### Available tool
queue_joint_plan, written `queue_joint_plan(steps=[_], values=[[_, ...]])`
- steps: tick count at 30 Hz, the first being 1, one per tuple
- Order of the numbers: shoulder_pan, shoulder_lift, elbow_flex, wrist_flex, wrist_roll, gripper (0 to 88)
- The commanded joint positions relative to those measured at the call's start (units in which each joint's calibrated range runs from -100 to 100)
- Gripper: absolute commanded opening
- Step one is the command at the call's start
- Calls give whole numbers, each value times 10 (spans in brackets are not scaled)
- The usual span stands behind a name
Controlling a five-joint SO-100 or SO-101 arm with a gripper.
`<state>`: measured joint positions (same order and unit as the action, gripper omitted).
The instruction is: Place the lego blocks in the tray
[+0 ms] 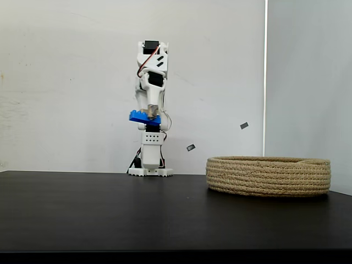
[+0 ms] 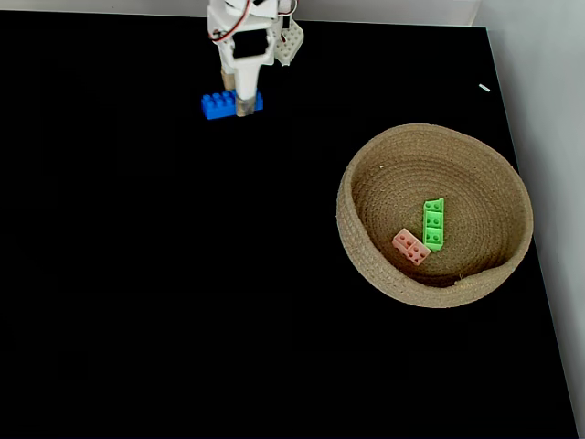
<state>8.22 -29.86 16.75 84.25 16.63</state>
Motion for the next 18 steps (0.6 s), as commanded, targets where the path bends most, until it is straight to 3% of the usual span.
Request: queue_joint_plan(steps=[1, 10, 18], values=[[-92, 54, -87, -33, 10, 0], [-210, 174, -142, -165, 50, 0], [-280, 271, -204, -224, 51, 0]])
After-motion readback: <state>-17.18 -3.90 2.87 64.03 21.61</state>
